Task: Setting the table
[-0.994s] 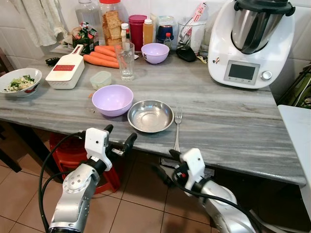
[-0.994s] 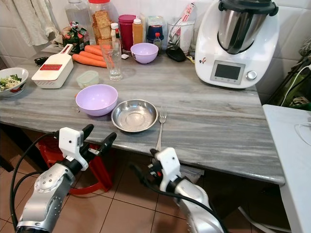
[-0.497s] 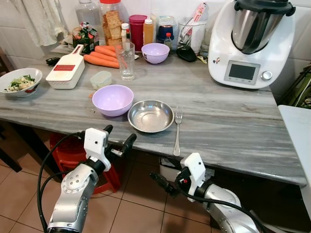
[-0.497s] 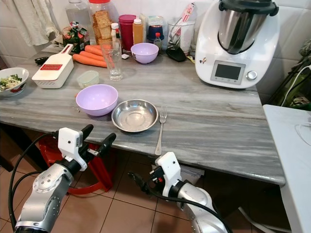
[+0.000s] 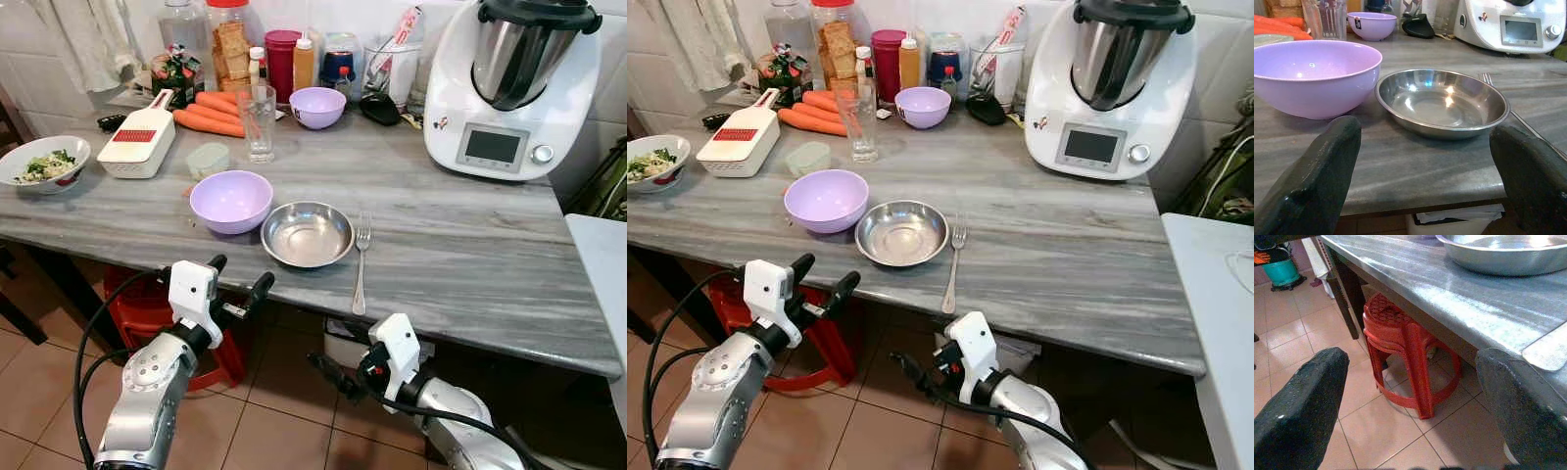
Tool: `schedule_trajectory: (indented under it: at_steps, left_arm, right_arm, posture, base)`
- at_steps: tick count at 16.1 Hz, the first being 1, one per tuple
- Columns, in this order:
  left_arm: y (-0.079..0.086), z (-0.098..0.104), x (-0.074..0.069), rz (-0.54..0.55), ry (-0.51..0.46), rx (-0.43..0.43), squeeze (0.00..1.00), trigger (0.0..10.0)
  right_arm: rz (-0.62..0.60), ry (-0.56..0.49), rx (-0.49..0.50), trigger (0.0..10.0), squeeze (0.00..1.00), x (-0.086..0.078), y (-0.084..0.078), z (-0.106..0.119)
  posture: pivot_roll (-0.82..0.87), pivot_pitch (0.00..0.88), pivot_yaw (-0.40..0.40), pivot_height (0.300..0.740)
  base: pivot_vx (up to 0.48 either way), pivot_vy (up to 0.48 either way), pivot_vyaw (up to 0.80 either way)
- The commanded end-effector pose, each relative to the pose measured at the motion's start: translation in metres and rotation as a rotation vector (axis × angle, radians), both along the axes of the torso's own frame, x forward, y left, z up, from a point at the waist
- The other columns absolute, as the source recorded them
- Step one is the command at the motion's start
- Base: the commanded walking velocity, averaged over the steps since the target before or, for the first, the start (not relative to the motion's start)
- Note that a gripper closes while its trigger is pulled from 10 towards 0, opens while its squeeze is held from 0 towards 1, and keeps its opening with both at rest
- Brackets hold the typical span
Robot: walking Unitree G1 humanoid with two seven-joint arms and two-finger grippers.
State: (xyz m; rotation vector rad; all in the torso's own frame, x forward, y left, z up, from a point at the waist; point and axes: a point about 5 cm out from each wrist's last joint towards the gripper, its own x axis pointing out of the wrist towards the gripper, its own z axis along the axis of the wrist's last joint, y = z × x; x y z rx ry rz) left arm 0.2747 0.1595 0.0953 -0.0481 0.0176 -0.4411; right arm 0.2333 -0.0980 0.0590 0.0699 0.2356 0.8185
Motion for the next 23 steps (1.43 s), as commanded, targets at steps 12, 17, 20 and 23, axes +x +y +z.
schedule_trajectory:
  at_steps: [12,17,20,23]
  left_arm:
    - [0.001,-0.012,-0.014,-0.157,0.09,0.03,0.0,10.0]
    - [0.001,-0.013,-0.016,-0.172,0.096,0.037,0.0,10.0]
    - [0.001,-0.014,-0.016,-0.174,0.098,0.038,0.0,10.0]
    - [0.0,-0.013,-0.016,-0.176,0.098,0.036,0.0,10.0]
  right_arm:
    - [-0.052,-0.042,-0.021,10.0,0.0,0.009,-0.007,0.005]
    - [-0.074,-0.045,-0.031,10.0,0.0,0.012,-0.011,0.003]
    - [-0.082,-0.044,-0.03,10.0,0.0,0.014,-0.012,0.002]
    - [-0.106,-0.04,-0.037,10.0,0.0,0.017,-0.015,-0.001]
  posture:
    - [0.05,0.0,0.032,0.74]
    - [0.05,0.0,0.034,0.74]
    - [0.05,0.0,0.034,0.74]
    - [0.05,0.0,0.034,0.74]
  base:
    - [0.0,0.0,0.0]
    - [0.0,0.0,0.0]
    - [0.0,0.0,0.0]
    - [0.0,0.0,0.0]
